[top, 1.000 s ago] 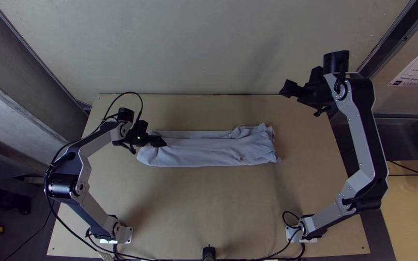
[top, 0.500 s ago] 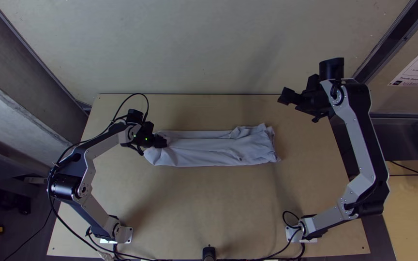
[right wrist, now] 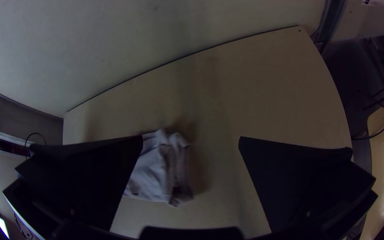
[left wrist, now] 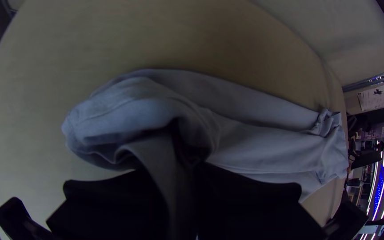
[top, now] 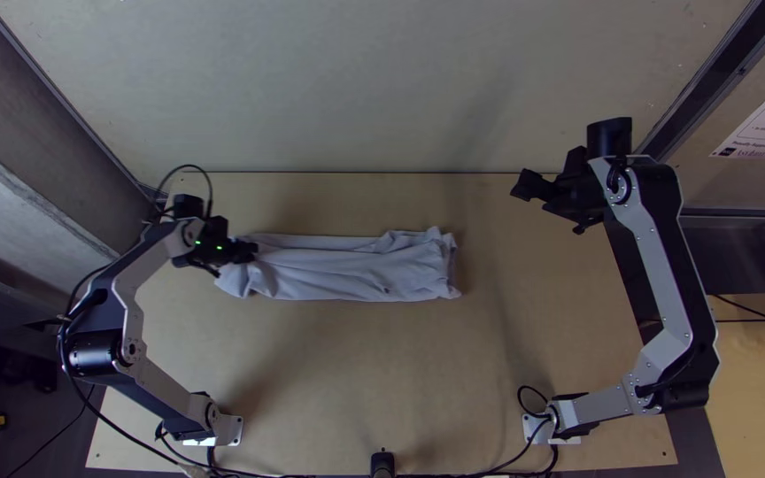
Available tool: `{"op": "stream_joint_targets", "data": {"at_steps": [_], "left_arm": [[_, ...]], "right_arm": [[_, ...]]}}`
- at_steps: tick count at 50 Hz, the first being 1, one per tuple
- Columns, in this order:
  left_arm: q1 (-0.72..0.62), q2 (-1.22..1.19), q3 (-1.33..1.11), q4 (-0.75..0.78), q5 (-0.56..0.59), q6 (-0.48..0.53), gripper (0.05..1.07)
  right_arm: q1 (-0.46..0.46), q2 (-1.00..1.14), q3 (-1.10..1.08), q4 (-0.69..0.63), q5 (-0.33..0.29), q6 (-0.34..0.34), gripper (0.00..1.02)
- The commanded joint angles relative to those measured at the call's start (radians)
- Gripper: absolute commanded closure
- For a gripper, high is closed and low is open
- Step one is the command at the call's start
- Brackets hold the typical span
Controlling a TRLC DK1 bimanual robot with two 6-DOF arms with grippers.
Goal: Fold the t-shirt
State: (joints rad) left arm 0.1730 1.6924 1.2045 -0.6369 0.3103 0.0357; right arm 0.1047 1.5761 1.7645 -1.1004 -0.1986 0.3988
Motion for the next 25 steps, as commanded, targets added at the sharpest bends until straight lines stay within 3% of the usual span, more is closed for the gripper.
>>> {"op": "stream_joint_targets", "data": {"at_steps": [1,14,25], "left_arm": [[0.086,-0.03,0.058,-0.056,-0.013,0.107,1.05],[0.273,-0.062,0.113,-0.15,-0.068,0.32,1.05],[0.376,-0.068,0.198,-0.234,-0.105,0.42,1.05]], "right_arm": [[-0.028,-0.037,-0.042,0.014,-0.002,0.011,0.03],[-0.056,-0.059,-0.096,0.042,-0.002,0.003,0.03],[-0.059,-0.076,-0.145,0.076,-0.002,0.002,0.03]]}}
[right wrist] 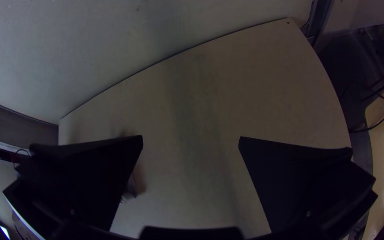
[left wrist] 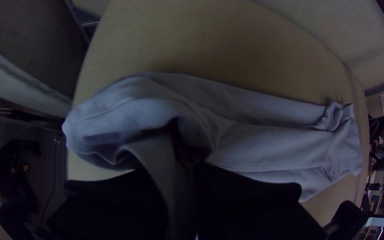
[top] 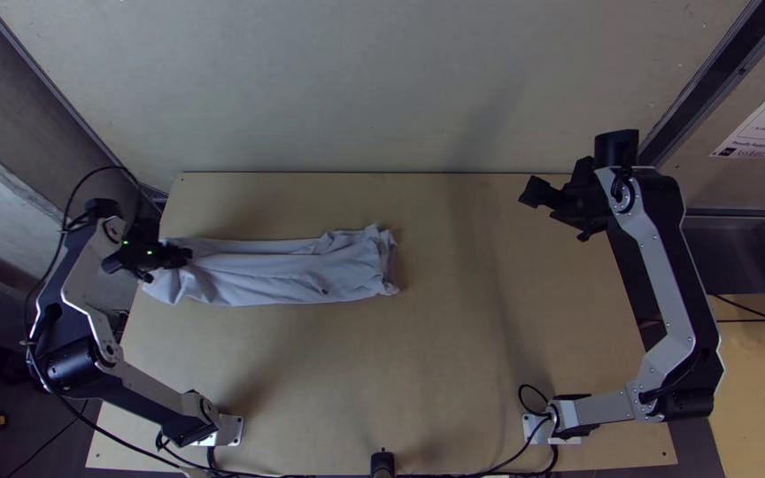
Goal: Fold the t-shirt
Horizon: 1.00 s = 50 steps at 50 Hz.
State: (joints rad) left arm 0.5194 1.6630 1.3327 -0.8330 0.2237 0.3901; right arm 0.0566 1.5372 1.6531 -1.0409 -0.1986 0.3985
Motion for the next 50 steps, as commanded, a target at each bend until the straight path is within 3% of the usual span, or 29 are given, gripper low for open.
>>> {"op": "stream_joint_targets", "data": {"at_steps": [1,7,20,35,50], "left_arm": [[0.03,-0.042,0.085,-0.051,-0.026,0.066,1.05],[0.005,-0.066,0.183,-0.166,-0.053,0.075,1.05],[-0.249,-0.154,0.238,-0.236,-0.202,0.021,1.05],[-0.584,-0.129,0.263,-0.284,-0.363,-0.137,1.05],[-0.803,0.006,0.303,-0.272,-0.457,-0.312,1.05]], "right_arm": [[-0.011,-0.042,-0.039,0.019,-0.002,0.003,0.03],[-0.009,-0.066,-0.087,0.044,-0.002,0.003,0.03],[-0.029,-0.088,-0.127,0.051,-0.001,0.003,0.03],[-0.069,-0.121,-0.144,0.051,-0.002,0.002,0.03],[-0.093,-0.163,-0.199,0.051,-0.002,0.005,0.03]]}}
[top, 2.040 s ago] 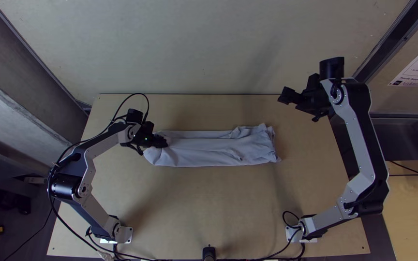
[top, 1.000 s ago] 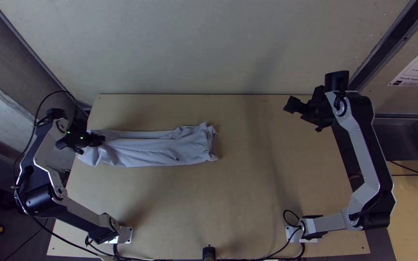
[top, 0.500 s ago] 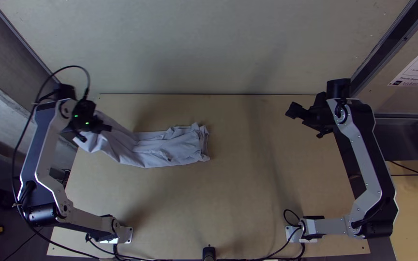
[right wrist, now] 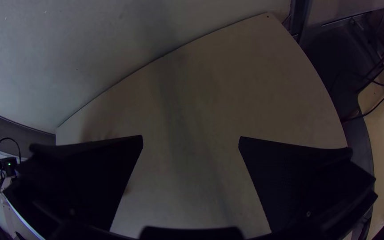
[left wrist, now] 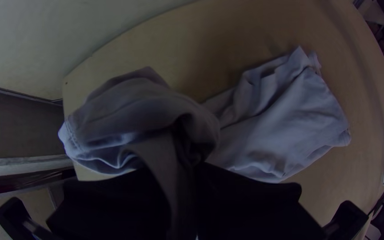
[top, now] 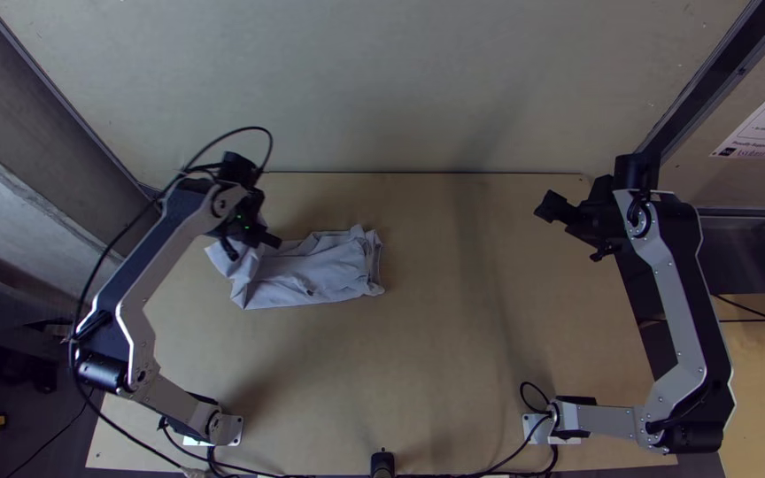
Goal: Fold the t-shirt
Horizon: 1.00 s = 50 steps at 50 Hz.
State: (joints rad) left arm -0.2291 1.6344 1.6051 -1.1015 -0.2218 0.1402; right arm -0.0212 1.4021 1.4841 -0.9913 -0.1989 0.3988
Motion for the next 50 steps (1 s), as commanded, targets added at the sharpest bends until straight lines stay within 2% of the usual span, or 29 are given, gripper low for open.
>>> {"op": "stream_joint_targets", "data": {"at_steps": [1,22,27,34,39,46,50], "left_arm": [[-0.07,0.041,0.035,0.003,-0.013,-0.074,1.05],[-0.213,0.243,0.187,0.019,-0.005,-0.197,1.03],[-0.233,0.283,0.217,0.008,0.004,-0.212,0.95],[-0.268,0.326,0.24,0.002,0.004,-0.26,0.7],[-0.3,0.352,0.256,-0.003,0.009,-0.287,0.64],[-0.349,0.406,0.302,-0.054,0.095,-0.3,0.45],[-0.365,0.473,0.372,-0.13,0.193,-0.284,0.43]], "right_arm": [[-0.017,-0.031,-0.033,0.002,-0.002,0.005,0.03],[-0.08,-0.092,-0.108,0.011,-0.002,0.005,0.03],[-0.097,-0.106,-0.116,0.013,-0.002,0.002,0.03],[-0.12,-0.121,-0.131,0.013,-0.002,-0.012,0.03],[-0.129,-0.132,-0.145,0.013,-0.002,-0.018,0.03],[-0.134,-0.135,-0.156,0.014,-0.002,-0.021,0.03],[-0.132,-0.138,-0.159,0.014,-0.002,-0.021,0.03]]}}
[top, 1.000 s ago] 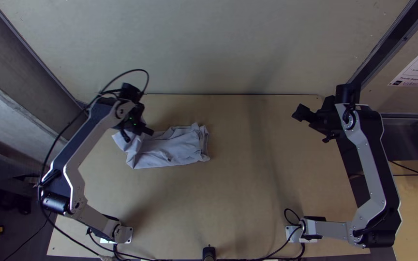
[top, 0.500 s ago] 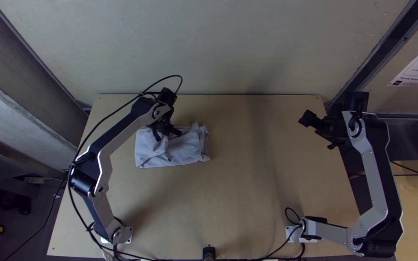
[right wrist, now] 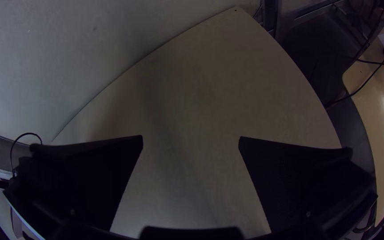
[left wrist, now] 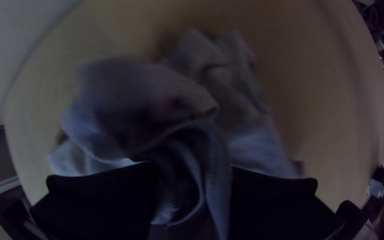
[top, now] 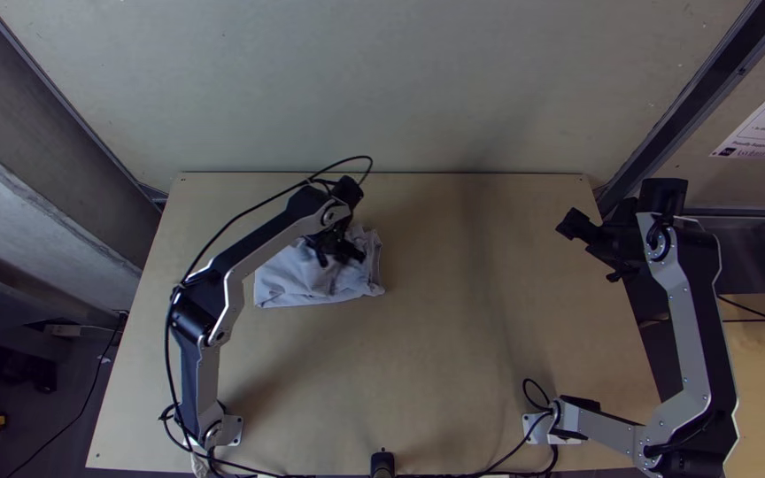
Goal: Fold the t-shirt
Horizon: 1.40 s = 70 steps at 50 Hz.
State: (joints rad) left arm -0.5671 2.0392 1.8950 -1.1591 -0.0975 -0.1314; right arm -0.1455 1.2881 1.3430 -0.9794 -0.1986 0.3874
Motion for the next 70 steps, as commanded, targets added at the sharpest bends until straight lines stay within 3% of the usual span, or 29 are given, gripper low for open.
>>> {"op": "stream_joint_targets", "data": {"at_steps": [1,4,6,13,21,34,45,58,70], "left_arm": [[-0.028,0.088,0.105,-0.094,0.071,-0.017,0.4],[-0.039,0.127,0.161,-0.111,0.085,-0.031,0.18],[-0.039,0.153,0.2,-0.128,0.108,-0.048,0.11],[-0.045,0.222,0.348,-0.148,0.196,-0.111,0.1],[-0.047,0.233,0.394,-0.037,0.309,-0.188,0.1],[-0.054,0.159,0.394,-0.005,0.463,-0.192,0.1],[-0.004,0.022,0.362,-0.019,0.441,-0.157,0.1],[0.087,-0.243,0.273,0.009,0.179,-0.011,0.1],[0.266,-0.453,0.197,0.042,0.16,0.079,0.1]], "right_arm": [[-0.006,-0.026,-0.018,0.002,-0.002,-0.01,0.03],[-0.002,-0.029,-0.022,0.002,-0.002,-0.01,0.03],[0.001,-0.032,-0.028,0.005,-0.002,-0.008,0.03],[0.024,-0.036,-0.051,0.007,-0.004,-0.004,0.03],[0.049,-0.047,-0.068,0.007,-0.002,0.005,0.03],[0.055,-0.05,-0.054,0.025,-0.002,0.005,0.03],[0.063,-0.036,0.047,0.061,0.008,-0.013,0.03],[0.104,-0.013,0.257,0.117,0.071,-0.11,0.03],[0.133,-0.026,0.392,0.234,0.128,-0.199,0.03]]}}
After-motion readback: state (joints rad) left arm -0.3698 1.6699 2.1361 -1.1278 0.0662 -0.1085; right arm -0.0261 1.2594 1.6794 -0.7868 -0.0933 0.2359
